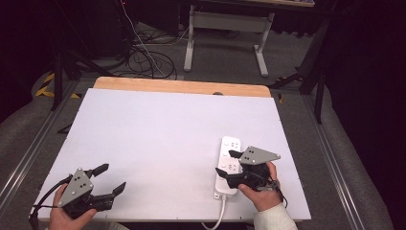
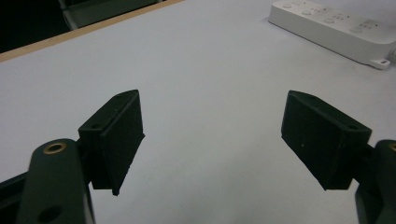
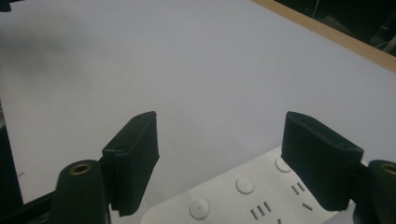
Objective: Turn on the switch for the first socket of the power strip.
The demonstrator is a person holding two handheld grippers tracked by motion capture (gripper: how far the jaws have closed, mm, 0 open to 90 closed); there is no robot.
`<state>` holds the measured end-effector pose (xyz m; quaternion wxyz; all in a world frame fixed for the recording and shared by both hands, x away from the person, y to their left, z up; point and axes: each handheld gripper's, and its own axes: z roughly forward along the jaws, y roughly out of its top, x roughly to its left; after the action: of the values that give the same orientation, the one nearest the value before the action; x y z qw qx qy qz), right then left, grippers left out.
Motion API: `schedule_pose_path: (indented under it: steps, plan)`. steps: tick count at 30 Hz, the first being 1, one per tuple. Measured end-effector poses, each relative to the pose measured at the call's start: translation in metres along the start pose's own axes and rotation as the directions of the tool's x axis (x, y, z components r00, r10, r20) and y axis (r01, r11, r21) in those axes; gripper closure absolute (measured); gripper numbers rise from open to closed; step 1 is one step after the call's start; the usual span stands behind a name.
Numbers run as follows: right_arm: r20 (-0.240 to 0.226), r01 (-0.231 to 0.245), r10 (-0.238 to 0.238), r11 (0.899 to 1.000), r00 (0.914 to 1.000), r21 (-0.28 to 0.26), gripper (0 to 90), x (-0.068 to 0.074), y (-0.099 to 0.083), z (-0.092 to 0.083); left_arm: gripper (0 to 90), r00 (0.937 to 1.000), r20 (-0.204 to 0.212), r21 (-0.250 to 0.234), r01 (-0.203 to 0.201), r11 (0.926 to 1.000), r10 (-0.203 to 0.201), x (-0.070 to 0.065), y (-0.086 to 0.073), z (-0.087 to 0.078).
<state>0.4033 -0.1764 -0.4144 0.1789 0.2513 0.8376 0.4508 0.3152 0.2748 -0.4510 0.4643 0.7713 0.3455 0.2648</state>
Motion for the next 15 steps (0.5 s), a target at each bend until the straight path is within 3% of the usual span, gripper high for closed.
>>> schedule_pose_path:
  steps: [2, 4, 11, 12, 13, 15]
  plan:
    - [0.005, 0.002, -0.002, 1.0, 1.0, 0.001, 28.6, 0.0003, 0.0, -0.0001, 21.9, 1.0, -0.001, -0.001, 0.004, 1.0, -0.004, 0.0, -0.0001, -0.0001]
    - [0.0, 0.008, -0.008, 1.0, 1.0, 0.003, 39.6, 0.0009, 0.0006, -0.0013, 21.9, 1.0, 0.0, 0.0, 0.004, 1.0, -0.004, 0.0001, -0.0002, -0.0001]
    - [0.019, 0.04, -0.041, 0.999, 0.999, 0.02, 55.3, 0.0032, 0.0018, -0.0039, 22.5, 1.0, -0.008, 0.006, 0.002, 1.0, -0.002, 0.0, -0.0006, 0.0006]
    - [-0.005, 0.049, -0.048, 0.998, 0.9988, 0.03, 66.8, 0.0027, 0.0024, -0.005, 22.5, 1.0, -0.009, 0.007, 0.004, 1.0, -0.004, 0.0, -0.0008, 0.0008]
    - [-0.005, 0.049, -0.048, 0.998, 0.9988, 0.03, 66.8, 0.0027, 0.0024, -0.005, 22.5, 1.0, -0.008, 0.009, 0.002, 1.0, -0.002, 0.0002, -0.0008, 0.0009]
    - [-0.066, 0.043, -0.038, 0.996, 0.9971, 0.074, 75.0, 0.0001, 0.0051, -0.0046, 22.6, 1.0, -0.009, 0.008, 0.003, 1.0, -0.003, 0.0003, -0.0008, 0.0008]
